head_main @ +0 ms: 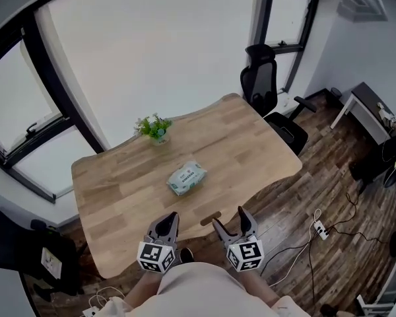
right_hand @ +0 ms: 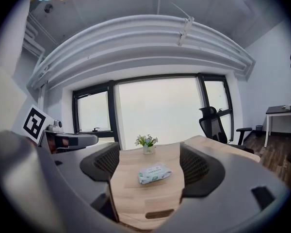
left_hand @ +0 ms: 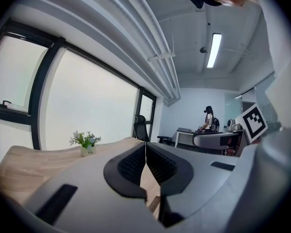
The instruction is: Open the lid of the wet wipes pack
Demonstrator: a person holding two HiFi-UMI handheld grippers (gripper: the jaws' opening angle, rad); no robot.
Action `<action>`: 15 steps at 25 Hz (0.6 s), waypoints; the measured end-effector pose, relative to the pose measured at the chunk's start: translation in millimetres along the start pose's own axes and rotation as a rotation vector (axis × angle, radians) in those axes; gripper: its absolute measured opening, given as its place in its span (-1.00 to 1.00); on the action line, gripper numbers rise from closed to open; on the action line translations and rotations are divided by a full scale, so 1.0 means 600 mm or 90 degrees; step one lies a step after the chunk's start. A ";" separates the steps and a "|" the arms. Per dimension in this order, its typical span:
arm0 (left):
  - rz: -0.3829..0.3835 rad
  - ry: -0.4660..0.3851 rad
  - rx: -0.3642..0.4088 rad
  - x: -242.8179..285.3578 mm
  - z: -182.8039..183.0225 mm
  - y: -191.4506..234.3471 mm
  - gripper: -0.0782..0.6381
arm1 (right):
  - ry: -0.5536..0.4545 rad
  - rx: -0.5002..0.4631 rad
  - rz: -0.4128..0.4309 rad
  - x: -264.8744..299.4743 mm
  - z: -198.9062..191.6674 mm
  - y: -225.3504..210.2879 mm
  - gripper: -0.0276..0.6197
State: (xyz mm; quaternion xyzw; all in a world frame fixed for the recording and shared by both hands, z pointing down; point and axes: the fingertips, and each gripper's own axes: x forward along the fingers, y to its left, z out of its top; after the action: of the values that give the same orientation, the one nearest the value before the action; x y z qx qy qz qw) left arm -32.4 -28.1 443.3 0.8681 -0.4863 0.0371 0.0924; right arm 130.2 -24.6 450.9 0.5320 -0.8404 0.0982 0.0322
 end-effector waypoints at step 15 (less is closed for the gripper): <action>-0.016 0.028 0.008 0.122 0.019 0.187 -0.72 | 0.042 0.010 -0.009 0.220 -0.004 0.001 0.25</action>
State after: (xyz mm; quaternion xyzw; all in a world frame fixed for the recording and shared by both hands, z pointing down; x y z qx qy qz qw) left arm -89.7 -149.0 457.3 0.8738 -0.4729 0.0576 0.0981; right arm 72.7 -140.9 473.9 0.5346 -0.8344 0.1217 0.0563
